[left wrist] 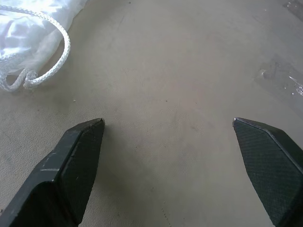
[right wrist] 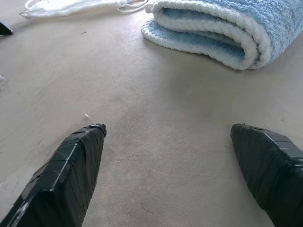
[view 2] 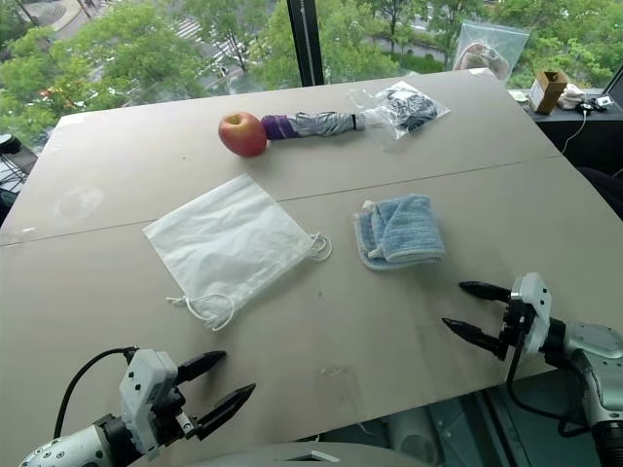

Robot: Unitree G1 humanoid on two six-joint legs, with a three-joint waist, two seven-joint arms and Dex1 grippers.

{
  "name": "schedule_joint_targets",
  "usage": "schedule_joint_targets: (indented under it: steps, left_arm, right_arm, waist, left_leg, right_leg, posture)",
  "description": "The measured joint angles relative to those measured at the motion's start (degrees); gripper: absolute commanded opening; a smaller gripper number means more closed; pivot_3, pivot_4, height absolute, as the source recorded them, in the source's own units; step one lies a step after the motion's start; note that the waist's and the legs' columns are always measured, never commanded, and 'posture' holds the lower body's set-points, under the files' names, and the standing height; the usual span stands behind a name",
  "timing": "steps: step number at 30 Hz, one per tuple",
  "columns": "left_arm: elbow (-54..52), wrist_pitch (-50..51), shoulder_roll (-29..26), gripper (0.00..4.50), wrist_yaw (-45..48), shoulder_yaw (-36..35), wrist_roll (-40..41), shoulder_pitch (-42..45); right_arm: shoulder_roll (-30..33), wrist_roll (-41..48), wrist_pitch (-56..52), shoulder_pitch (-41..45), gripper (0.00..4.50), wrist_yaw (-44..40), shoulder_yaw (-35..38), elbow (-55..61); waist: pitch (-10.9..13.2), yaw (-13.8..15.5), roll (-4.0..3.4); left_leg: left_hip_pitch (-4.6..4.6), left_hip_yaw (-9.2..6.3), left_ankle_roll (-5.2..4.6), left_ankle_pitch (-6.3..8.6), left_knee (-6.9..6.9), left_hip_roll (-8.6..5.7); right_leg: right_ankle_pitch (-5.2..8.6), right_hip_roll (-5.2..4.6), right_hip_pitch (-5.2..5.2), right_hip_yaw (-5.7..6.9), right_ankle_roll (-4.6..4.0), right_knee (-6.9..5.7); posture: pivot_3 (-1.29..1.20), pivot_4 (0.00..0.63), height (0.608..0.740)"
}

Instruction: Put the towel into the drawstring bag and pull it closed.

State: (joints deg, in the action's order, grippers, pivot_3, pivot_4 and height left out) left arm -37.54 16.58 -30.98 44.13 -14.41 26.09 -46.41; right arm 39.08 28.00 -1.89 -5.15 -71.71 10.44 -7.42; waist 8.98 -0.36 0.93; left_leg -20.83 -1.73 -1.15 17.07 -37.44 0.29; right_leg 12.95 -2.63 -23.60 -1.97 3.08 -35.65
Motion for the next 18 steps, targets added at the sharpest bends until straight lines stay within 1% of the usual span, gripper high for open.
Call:
schedule_joint_targets:
  steps: [2, 5, 7, 13, 18]
  left_arm:
    - [0.97, -1.8, 0.06, 4.48, 0.2, 0.32, -1.18, 0.35]
    - [7.42, -8.15, -0.01, 4.48, 3.79, 0.73, -2.17, 3.32]
    - [9.49, -10.52, -0.02, 4.48, 5.15, 0.79, -2.3, 3.65]
    - [11.84, -13.3, -0.25, 4.48, 7.26, 0.72, -2.1, 4.23]
    - [12.94, -15.14, -0.7, 4.48, 9.64, 0.06, -1.0, 3.73]
  right_arm:
    - [-0.01, -0.01, 0.04, 0.02, 4.5, 0.03, 0.0, 0.05]
    - [-0.73, -0.32, 0.04, 0.53, 4.5, 0.8, -0.09, 0.17]
    - [-1.17, -0.32, 0.06, 0.51, 4.5, 1.0, -0.09, 0.28]
    - [-1.17, -0.31, 0.04, 0.16, 4.5, 0.95, -0.18, 0.84]
    - [-1.27, -0.24, 0.04, -0.59, 4.5, 0.81, -0.19, 1.93]
  waist:
    - [-0.01, -0.01, -0.02]
    - [-0.02, 0.0, -0.06]
    - [-0.03, -0.1, -0.07]
    - [-0.07, -0.26, -0.18]
    - [-0.07, -0.37, -0.18]
  left_leg:
    - [0.01, 0.0, 0.0, 0.0, 0.0, -0.01]
    - [0.07, 0.09, 0.0, -0.01, -0.03, -0.02]
    - [0.1, 0.08, 0.0, -0.01, -0.06, 0.01]
    - [0.14, 0.07, -0.01, -0.02, -0.09, 0.05]
    - [0.12, 0.06, -0.01, -0.02, -0.09, 0.08]
  right_leg:
    - [-0.08, 0.0, 0.01, 0.0, -0.13, -0.01]
    - [-0.1, 0.04, 0.02, 0.01, -0.16, -0.09]
    - [-0.06, 0.06, 0.03, 0.0, -0.1, -0.17]
    - [-0.02, 0.13, 0.03, -0.03, -0.03, -0.24]
    - [-0.13, 0.17, 0.02, -0.06, -0.21, -0.23]
  posture:
    - [0.0, 0.15, 0.74]
    - [0.0, 0.15, 0.74]
    - [0.0, 0.15, 0.74]
    - [0.0, 0.15, 0.74]
    - [0.0, 0.15, 0.74]
